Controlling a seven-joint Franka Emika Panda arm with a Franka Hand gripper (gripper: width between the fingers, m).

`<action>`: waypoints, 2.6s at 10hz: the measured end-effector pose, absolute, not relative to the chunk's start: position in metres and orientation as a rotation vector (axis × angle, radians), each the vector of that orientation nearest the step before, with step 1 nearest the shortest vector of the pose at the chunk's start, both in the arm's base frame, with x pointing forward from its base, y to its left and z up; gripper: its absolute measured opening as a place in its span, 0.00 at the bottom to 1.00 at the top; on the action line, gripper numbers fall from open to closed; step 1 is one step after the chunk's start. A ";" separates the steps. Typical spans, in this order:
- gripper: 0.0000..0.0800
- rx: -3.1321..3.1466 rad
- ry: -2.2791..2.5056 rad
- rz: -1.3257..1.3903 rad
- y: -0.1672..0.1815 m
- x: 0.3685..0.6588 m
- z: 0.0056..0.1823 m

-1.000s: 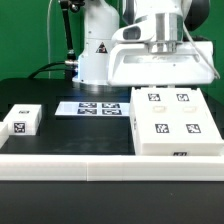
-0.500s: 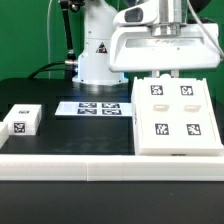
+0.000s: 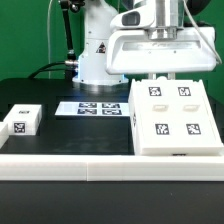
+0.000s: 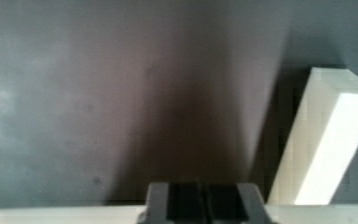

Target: Assemble cabinet

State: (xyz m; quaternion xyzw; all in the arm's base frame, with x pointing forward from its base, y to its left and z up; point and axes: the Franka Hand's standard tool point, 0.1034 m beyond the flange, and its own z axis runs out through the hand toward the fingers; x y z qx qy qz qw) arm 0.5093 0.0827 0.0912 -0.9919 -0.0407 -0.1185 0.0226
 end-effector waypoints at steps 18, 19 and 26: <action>0.01 -3.063 -0.129 -0.305 0.081 0.526 0.117; 0.01 -3.061 -0.127 -0.296 0.081 0.529 0.120; 0.01 -3.054 -0.131 -0.244 0.080 0.544 0.132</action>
Offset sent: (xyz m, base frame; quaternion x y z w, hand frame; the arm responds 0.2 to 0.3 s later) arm 0.0000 0.0000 0.0000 0.0000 0.0000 0.0000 1.0000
